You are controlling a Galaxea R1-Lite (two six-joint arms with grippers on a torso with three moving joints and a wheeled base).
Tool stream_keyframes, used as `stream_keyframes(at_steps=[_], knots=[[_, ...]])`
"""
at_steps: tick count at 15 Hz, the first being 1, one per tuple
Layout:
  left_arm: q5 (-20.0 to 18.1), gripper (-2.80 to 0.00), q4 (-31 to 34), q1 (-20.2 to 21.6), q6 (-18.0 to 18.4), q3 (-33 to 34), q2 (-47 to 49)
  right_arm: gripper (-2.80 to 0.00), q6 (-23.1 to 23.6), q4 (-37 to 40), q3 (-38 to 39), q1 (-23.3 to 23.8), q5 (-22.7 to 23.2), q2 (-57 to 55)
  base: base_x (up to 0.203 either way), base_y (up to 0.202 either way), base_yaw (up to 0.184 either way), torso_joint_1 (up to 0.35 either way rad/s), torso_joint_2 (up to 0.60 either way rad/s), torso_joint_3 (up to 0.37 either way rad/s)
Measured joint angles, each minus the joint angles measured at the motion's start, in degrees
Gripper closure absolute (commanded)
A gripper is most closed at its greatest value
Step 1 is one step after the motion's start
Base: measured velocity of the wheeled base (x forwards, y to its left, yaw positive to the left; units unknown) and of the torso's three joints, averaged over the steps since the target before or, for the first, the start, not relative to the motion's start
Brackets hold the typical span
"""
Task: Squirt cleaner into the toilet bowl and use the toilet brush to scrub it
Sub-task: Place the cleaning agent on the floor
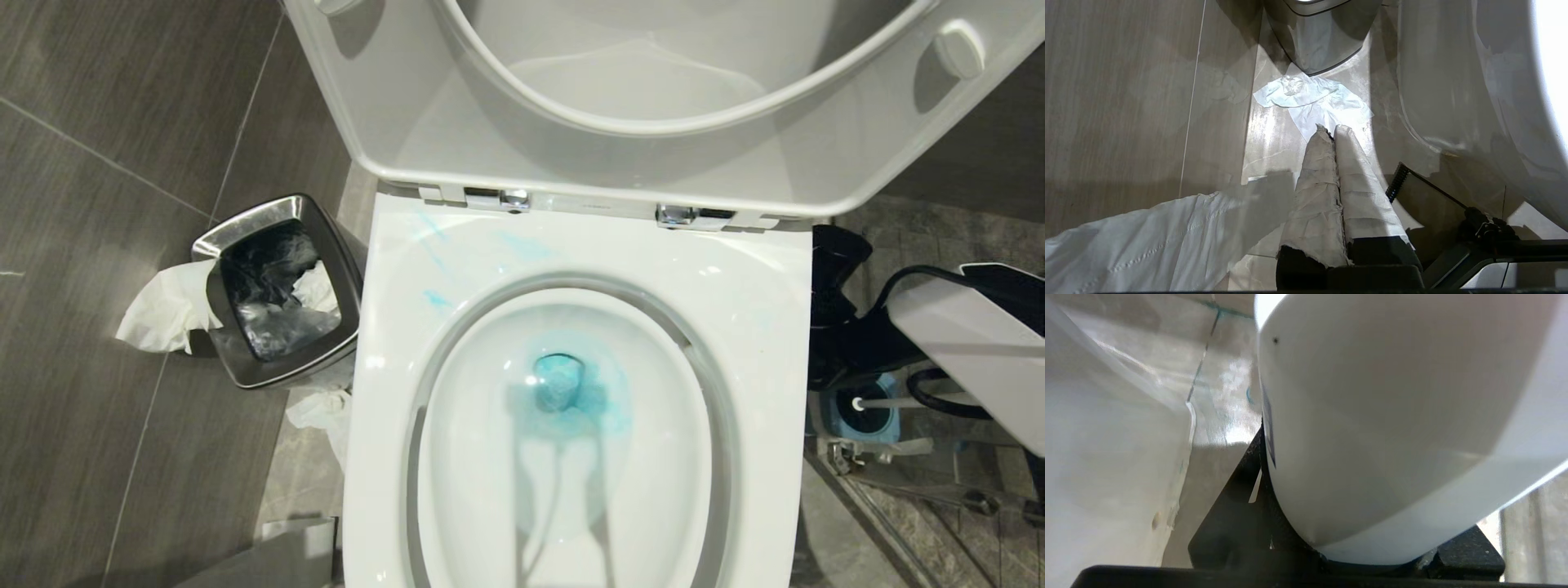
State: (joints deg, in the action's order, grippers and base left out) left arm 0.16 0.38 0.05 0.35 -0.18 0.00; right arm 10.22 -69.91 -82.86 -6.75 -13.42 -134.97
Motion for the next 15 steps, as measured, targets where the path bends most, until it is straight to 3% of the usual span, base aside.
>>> stream_keyframes(at_steps=[5,15], knots=[[-0.05,0.0,0.08,0.0,0.44,0.0,0.0,0.0,0.04,-5.36,0.28,0.01,-1.73,-3.26,0.0,0.0,0.0,0.002,0.0,-0.104],[0.0,0.0,-0.29,0.0,0.22,0.09,0.0,0.0,0.62,-6.19,0.69,-0.11,-1.88,-0.98,0.0,0.0,0.0,0.001,0.0,-0.031]])
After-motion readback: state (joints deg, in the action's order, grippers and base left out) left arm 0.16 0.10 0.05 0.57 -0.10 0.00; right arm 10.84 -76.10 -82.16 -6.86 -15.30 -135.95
